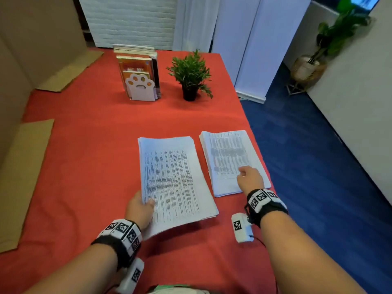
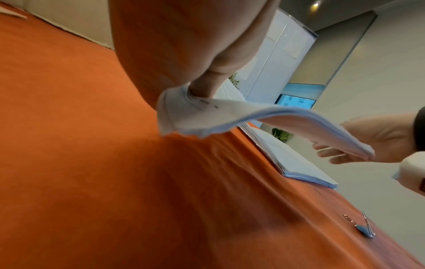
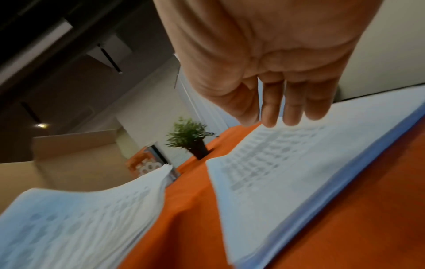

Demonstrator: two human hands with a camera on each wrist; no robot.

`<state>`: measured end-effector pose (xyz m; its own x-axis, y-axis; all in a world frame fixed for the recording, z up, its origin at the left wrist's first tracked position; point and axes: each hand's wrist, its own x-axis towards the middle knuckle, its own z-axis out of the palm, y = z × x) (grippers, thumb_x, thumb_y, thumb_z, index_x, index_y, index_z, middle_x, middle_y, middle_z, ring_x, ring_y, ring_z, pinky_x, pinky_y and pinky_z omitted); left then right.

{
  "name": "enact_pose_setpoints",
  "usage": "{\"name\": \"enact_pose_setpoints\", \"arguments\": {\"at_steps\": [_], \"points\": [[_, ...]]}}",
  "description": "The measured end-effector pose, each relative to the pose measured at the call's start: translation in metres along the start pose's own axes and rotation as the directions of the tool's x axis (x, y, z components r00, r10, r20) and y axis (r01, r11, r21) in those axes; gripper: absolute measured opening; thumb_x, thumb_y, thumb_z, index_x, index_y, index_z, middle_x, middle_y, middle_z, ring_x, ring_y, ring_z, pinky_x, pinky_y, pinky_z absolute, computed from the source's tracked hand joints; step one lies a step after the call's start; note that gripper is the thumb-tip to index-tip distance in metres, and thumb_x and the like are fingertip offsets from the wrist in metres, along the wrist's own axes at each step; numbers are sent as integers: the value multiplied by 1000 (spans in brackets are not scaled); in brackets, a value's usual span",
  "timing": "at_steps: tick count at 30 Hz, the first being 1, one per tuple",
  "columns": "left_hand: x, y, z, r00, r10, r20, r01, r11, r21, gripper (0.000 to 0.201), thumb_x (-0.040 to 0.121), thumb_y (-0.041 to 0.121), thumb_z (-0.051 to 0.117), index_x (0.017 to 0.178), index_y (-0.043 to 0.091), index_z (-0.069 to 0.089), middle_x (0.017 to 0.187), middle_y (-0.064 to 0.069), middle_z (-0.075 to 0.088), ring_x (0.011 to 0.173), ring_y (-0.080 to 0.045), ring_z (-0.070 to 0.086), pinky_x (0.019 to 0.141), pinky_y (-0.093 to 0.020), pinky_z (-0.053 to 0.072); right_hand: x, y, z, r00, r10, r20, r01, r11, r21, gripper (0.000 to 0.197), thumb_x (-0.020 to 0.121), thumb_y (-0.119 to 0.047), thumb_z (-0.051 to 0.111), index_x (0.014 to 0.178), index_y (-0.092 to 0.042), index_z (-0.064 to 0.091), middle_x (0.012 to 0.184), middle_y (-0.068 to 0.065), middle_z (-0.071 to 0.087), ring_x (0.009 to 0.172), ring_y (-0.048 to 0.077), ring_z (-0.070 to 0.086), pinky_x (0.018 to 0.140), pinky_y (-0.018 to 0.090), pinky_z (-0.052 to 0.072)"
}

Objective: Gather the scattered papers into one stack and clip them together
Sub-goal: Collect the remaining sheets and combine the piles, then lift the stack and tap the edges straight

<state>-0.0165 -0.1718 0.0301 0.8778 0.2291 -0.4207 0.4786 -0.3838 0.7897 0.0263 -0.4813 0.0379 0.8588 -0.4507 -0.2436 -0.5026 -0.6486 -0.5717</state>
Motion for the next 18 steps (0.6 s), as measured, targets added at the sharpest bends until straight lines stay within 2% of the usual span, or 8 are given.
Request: {"name": "enact_pose_setpoints", "arguments": {"at_steps": [4,7,11,18], "points": [[3,-7,26,996,-89,-4,89,996,-7,32,91,9,53,123,10,52,119,-10,64,102,-28,59,93,-39,46,38,39,-29,992,124,2,-122,980,-158,44,85,-7,50,129,-7,52,133,23,45,118,40,50,95,36,42],[2,-15,35,986,-168,0,168,986,4,34,91,9,54,125,8,52,116,-7,63,104,-31,60,93,-40,47,61,55,-36,980,193,48,-177,957,-231,39,85,-6,47,123,1,51,129,25,49,114,41,52,93,39,44],[3,-26,34,962,-273,-21,273,962,11,37,90,11,57,126,4,53,124,-17,62,112,-36,59,98,-47,46,79,63,-33,954,270,133,-226,934,-276,41,86,-10,49,126,1,48,132,24,50,115,39,54,93,38,45],[4,-35,22,950,-307,-63,307,952,-10,42,89,11,59,129,3,50,130,-17,58,117,-37,56,100,-48,44,87,63,-22,897,405,177,-344,891,-296,56,86,-24,54,135,-4,39,141,20,38,123,35,46,101,35,37]]}}
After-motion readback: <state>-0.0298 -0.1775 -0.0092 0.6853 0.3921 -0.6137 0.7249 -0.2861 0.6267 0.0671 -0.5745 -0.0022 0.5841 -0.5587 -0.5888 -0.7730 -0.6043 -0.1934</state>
